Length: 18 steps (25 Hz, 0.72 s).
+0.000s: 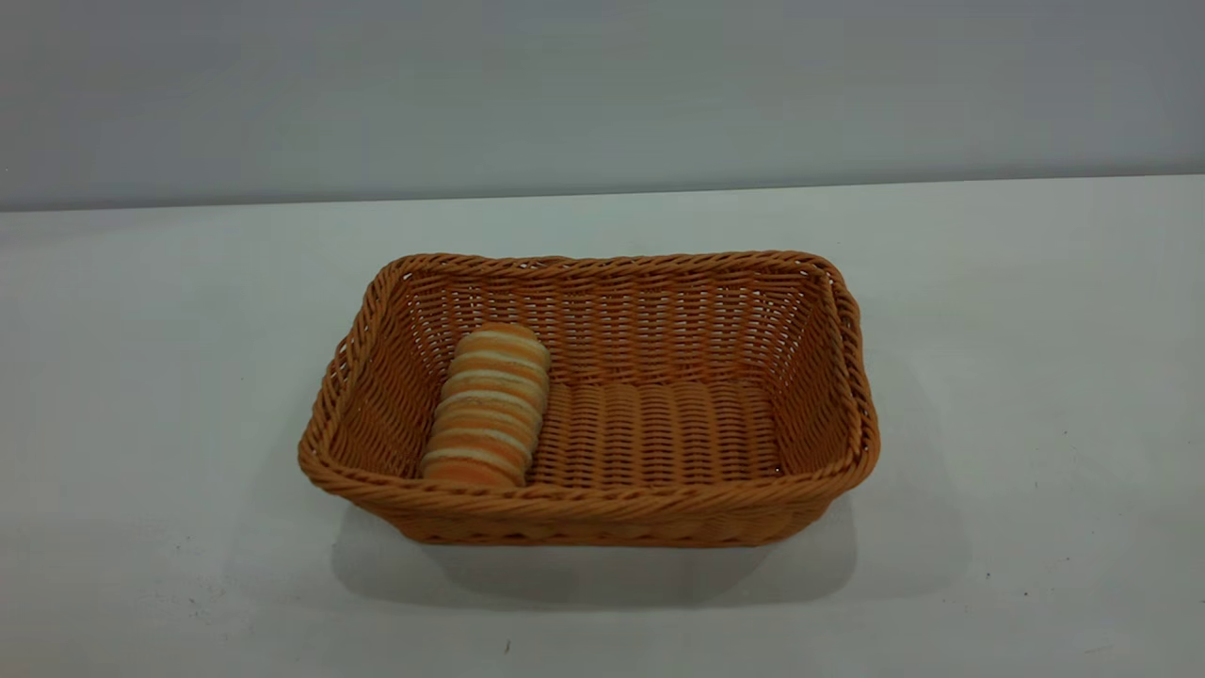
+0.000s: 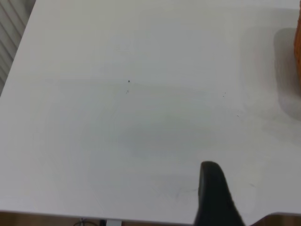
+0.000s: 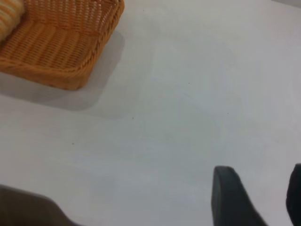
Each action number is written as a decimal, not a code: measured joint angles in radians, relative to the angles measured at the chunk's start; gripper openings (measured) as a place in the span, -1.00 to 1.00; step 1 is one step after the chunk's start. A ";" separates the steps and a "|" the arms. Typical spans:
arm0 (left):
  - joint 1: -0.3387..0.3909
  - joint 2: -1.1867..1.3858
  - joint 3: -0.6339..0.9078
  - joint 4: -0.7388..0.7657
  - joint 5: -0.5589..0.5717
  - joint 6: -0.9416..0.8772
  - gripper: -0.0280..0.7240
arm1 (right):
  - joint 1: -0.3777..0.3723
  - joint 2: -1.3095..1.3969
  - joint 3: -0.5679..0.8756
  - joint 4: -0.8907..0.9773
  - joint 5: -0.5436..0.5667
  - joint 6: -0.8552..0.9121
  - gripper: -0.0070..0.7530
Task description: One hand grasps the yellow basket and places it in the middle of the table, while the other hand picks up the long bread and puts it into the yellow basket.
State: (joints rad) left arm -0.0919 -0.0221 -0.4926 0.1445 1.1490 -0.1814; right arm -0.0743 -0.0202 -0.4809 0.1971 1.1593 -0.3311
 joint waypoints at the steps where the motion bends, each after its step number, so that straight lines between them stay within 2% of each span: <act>1: 0.000 0.000 0.000 0.000 0.000 0.000 0.37 | 0.000 0.000 0.000 0.000 0.000 0.000 -0.14; 9: 0.000 0.000 0.000 0.000 0.000 0.000 0.37 | 0.000 0.000 0.000 0.001 0.000 0.000 -0.33; 18: 0.000 0.000 0.000 0.000 0.000 0.000 0.37 | 0.000 0.000 0.000 0.001 0.000 0.000 -0.35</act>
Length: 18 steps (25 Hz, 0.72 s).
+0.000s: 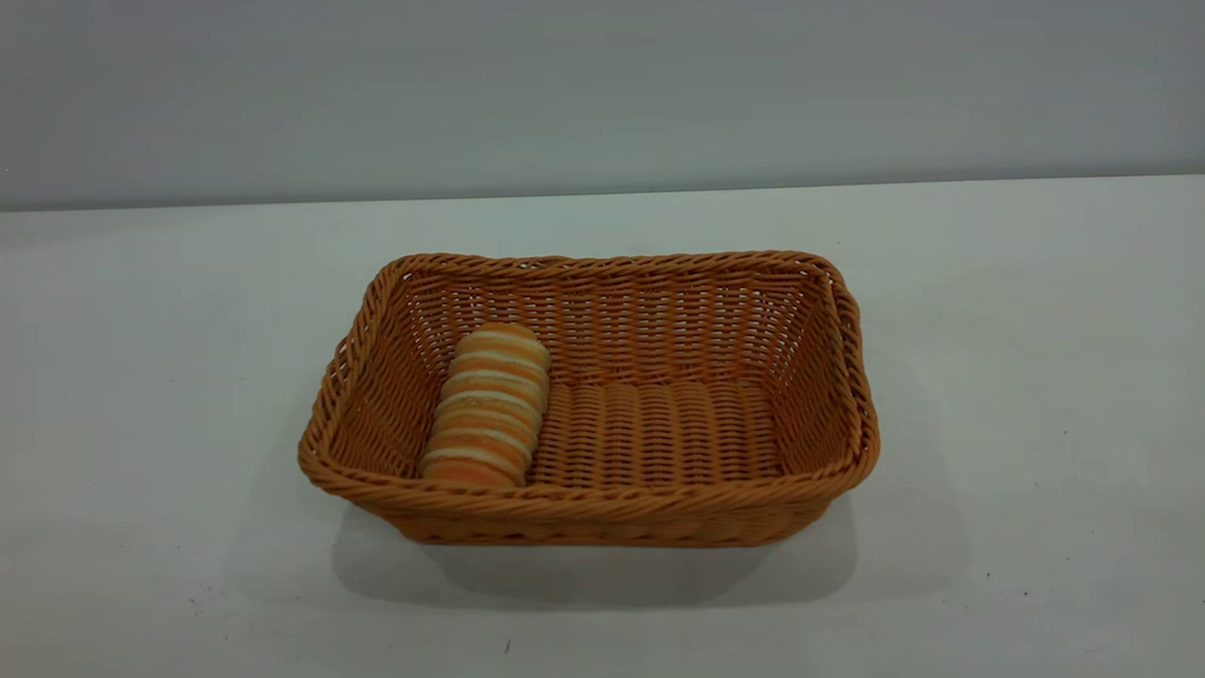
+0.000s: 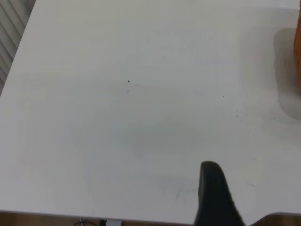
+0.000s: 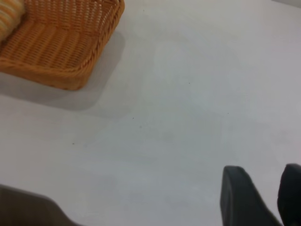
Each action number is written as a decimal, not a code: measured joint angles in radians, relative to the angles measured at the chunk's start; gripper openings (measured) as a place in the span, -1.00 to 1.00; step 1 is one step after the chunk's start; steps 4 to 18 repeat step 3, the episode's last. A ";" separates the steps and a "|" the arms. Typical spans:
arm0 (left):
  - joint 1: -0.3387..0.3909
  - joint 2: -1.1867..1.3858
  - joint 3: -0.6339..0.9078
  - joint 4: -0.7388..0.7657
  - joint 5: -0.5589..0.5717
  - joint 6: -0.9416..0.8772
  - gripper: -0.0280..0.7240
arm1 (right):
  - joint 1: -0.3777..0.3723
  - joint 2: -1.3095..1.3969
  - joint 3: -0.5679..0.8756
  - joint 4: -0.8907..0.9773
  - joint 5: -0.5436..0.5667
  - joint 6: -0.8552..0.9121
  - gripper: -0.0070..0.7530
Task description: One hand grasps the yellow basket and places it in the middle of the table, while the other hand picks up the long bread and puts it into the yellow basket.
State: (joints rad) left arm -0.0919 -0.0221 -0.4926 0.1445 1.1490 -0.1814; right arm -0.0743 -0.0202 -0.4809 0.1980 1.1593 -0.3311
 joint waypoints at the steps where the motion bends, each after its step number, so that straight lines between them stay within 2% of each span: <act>1: 0.000 0.000 0.000 0.000 0.000 0.000 0.37 | 0.000 0.000 0.000 0.000 0.000 0.000 -0.35; 18: 0.000 0.000 0.000 0.000 0.000 0.000 0.37 | 0.000 0.000 0.000 0.000 0.000 0.000 -0.35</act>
